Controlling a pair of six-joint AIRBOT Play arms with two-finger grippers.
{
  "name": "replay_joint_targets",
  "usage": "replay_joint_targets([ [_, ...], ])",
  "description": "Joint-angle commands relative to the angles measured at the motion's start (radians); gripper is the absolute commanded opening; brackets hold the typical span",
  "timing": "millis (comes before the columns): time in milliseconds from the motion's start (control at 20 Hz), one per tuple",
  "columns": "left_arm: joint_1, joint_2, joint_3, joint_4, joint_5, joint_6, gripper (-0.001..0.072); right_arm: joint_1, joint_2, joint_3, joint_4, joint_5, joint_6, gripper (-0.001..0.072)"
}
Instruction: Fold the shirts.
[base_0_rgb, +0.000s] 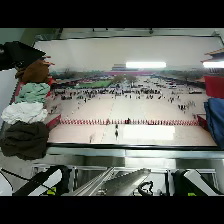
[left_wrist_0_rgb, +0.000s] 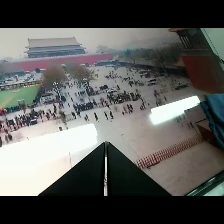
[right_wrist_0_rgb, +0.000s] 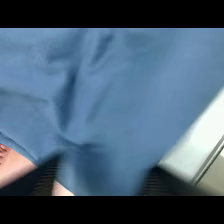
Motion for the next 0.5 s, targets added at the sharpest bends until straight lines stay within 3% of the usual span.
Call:
replay_joint_targets([
  [0, 0.000, 0.000, 0.000, 0.001, -0.002, 0.000, 0.0019, 0.000, 0.002, 0.055, -0.056, -0.103, 0.036, 0.0613],
  [150, 0.000, 0.000, 0.000, 0.001, -0.003, 0.000, 0.0019, 0.000, 0.058, 0.261, -0.192, -0.304, 0.137, 0.0612],
  [250, 0.000, 0.001, 0.000, 0.000, -0.002, 0.000, 0.0019, 0.014, 0.120, 0.386, -0.108, -0.335, 0.137, 0.0597],
  [300, 0.000, 0.000, 0.000, 0.000, -0.001, 0.000, 0.0019, 0.043, 0.158, 0.417, -0.014, -0.320, 0.131, 0.0534],
  [400, -0.001, 0.002, 0.000, -0.006, 0.010, 0.000, 0.0019, 0.121, 0.231, 0.423, 0.179, -0.273, 0.042, 0.0167],
  [450, -0.001, 0.006, 0.000, -0.004, 0.022, 0.000, 0.0018, 0.182, 0.258, 0.423, 0.241, -0.266, 0.024, 0.0151],
])
